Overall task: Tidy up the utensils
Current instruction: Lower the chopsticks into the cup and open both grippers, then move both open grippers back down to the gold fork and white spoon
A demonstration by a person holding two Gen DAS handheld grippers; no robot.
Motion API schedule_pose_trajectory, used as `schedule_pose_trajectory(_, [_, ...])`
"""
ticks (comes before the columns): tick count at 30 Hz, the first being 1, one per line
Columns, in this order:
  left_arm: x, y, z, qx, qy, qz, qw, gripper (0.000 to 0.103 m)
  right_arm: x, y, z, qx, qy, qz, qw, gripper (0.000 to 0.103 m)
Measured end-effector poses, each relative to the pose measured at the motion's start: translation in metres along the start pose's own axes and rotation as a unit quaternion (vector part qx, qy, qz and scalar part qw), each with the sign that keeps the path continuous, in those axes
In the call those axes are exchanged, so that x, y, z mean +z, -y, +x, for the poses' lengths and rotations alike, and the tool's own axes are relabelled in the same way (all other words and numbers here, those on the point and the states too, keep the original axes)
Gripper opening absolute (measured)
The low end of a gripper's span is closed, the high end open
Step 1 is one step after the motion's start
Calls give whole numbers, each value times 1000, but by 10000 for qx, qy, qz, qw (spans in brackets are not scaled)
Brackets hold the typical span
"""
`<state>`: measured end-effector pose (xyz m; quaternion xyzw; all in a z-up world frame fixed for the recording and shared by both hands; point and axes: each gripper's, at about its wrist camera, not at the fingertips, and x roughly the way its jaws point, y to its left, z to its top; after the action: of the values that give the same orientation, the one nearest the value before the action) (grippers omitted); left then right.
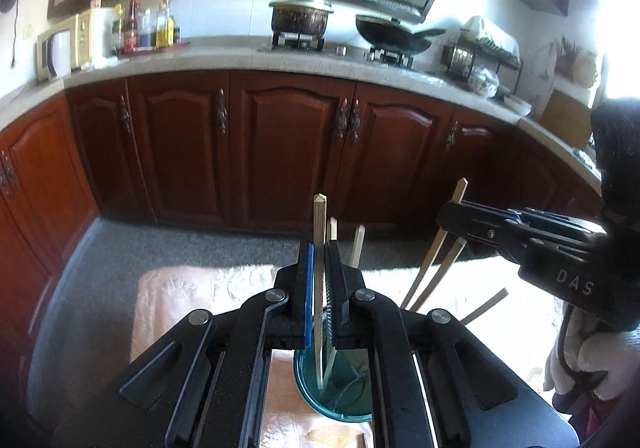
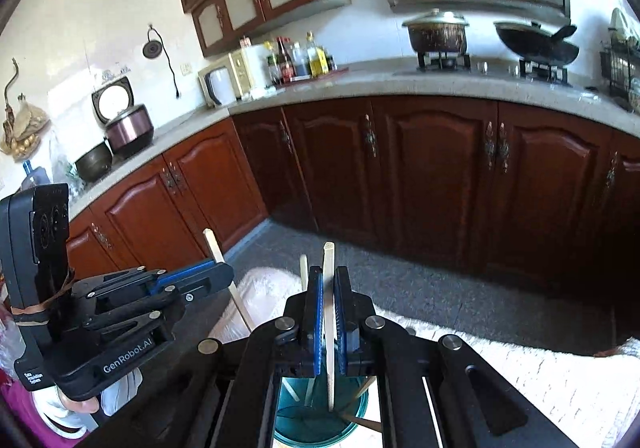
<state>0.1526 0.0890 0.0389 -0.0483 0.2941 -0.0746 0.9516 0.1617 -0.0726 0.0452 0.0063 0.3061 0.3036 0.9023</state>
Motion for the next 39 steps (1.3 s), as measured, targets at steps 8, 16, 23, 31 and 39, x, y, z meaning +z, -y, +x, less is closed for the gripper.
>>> schedule_pose_trajectory(8, [-23,-2,22,57,-317,-24,9995,4,-18,7,30,38,-392,65,9992,5])
schedule_pose_trajectory(16, [-25,-3,26,97,-374,-65,9992,4,-27,13,45,20,-628,182,9979,5])
schedule_pose_trajectory(23, [-26,-5,27,123,-434,-117,9989,4,-32,11,40,78,-630,151,9979,33])
schedule_pose_trajectory(31, [-35,-5,23,161,-487,-171,9985,28,-40,14,25,131,-624,311,9975,33])
schedule_pose_trajectory(39, [-40,-2,15,210,-479,-186,9985,34,-48,9,12,169,-615,329,9974,33])
